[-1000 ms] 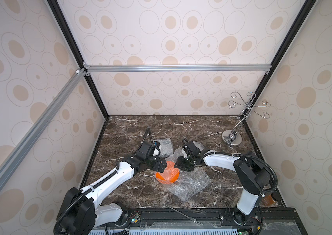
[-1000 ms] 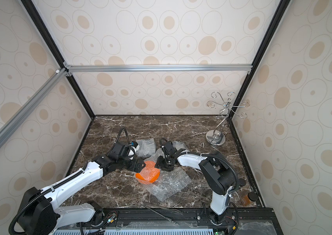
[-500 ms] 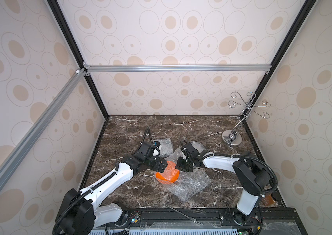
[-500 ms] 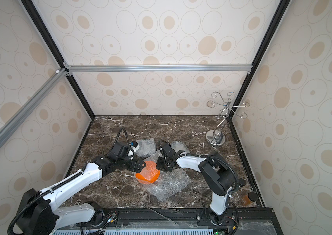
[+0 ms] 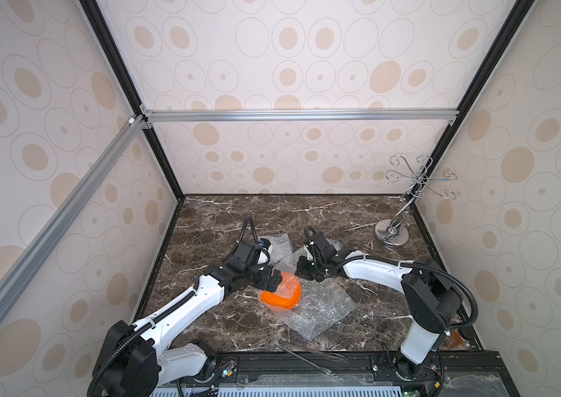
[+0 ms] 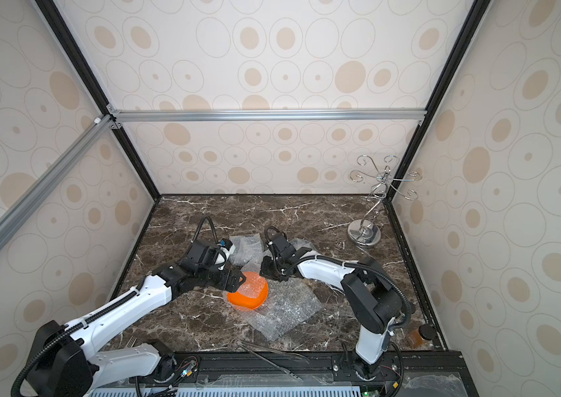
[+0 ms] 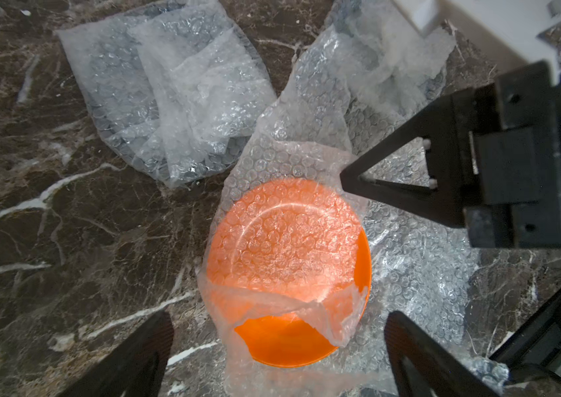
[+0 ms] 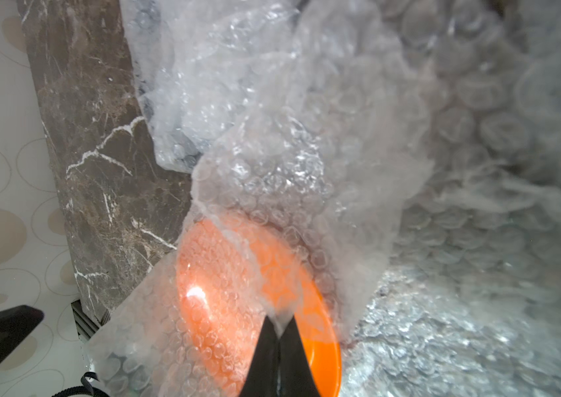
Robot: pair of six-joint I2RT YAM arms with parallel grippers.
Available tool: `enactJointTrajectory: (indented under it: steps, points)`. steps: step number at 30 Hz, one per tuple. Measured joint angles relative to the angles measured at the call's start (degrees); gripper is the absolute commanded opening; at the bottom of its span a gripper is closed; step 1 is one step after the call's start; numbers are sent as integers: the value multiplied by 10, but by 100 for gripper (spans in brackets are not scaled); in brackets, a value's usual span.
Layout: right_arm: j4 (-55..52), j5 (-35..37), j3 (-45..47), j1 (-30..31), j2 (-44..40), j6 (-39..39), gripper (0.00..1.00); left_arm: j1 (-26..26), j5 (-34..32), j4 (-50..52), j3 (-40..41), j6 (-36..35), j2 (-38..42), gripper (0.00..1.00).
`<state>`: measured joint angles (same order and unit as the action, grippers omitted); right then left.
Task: Unpack dinner plates from bubble wrap
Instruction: Unwrap the bubble wrap at the center of the board.
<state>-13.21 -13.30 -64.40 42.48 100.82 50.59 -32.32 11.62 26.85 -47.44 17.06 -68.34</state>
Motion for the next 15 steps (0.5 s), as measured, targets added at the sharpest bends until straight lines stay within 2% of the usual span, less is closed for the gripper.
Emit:
enactJointTrajectory:
  steps: [8, 15]
  points:
    - [-45, -3, -106, 0, 17, -35, 0, 0, -9, 17, -30, -2, 0, 97]
    - [-90, -19, -264, 0, 115, -77, 0, 0, -36, 43, -33, 0, 27, 97]
